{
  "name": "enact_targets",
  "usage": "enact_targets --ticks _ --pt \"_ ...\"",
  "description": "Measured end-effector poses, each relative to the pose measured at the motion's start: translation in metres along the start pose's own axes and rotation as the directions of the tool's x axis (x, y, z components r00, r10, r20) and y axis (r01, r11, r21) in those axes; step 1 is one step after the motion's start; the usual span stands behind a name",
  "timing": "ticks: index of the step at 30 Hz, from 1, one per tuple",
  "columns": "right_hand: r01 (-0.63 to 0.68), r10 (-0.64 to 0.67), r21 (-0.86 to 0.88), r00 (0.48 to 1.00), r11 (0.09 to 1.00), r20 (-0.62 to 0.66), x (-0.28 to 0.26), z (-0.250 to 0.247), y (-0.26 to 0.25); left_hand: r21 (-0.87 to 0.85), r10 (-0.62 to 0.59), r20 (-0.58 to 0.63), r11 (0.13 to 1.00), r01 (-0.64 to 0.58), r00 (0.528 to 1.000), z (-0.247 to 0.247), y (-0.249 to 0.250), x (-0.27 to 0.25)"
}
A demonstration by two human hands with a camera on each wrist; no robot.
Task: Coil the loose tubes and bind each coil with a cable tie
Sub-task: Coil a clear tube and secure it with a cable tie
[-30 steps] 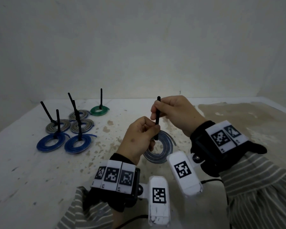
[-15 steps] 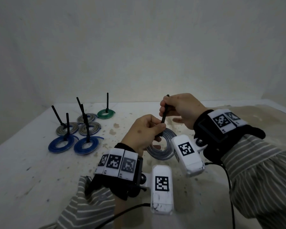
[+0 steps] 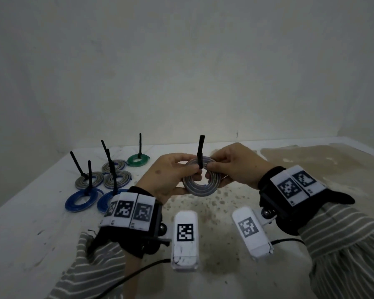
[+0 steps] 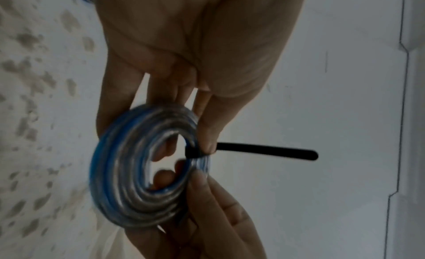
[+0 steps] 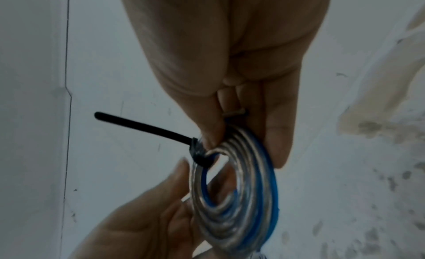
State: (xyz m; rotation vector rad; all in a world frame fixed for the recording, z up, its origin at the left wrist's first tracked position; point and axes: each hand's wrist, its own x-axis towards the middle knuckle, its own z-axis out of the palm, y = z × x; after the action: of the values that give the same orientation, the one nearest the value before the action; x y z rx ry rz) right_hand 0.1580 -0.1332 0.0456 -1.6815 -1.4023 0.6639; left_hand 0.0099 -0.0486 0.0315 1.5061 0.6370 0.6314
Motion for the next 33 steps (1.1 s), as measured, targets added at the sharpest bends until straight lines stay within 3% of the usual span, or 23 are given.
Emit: enact_targets --ticks 3,13,18,26,28,31,33 --pt "0.015 -0.015 0.029 1.0 0.999 -0.021 -0.001 -0.003 -0.003 0.061 0.013 0.044 0.998 -0.016 0.999 -0.005 0.007 -0.005" --pt "0.023 -0.022 0.144 1.0 0.989 -0.01 -0.01 0.006 -0.001 0.231 0.028 0.005 0.973 -0.028 1.0 -0.009 0.013 -0.013" --pt "0.055 -0.054 0.201 0.998 0.978 -0.013 -0.014 0.006 -0.011 0.179 0.159 0.008 0.971 -0.157 0.987 -0.007 0.017 -0.016" --pt "0.072 -0.073 0.093 0.997 0.993 0.009 -0.019 0.013 -0.022 0.115 0.228 -0.076 0.969 -0.218 0.971 0.001 0.021 -0.02" --pt "0.149 -0.149 -0.006 0.988 0.989 -0.027 -0.02 0.012 -0.028 0.124 0.245 -0.092 0.964 -0.233 0.965 0.003 0.021 -0.02" --pt "0.342 -0.357 -0.151 0.931 0.927 -0.082 -0.021 0.01 -0.045 0.097 0.239 -0.097 0.968 -0.23 0.966 0.008 0.02 -0.023" --pt "0.361 -0.376 -0.133 0.921 0.923 -0.103 -0.02 0.012 -0.051 0.052 0.241 -0.083 0.97 -0.237 0.967 0.011 0.021 -0.027"
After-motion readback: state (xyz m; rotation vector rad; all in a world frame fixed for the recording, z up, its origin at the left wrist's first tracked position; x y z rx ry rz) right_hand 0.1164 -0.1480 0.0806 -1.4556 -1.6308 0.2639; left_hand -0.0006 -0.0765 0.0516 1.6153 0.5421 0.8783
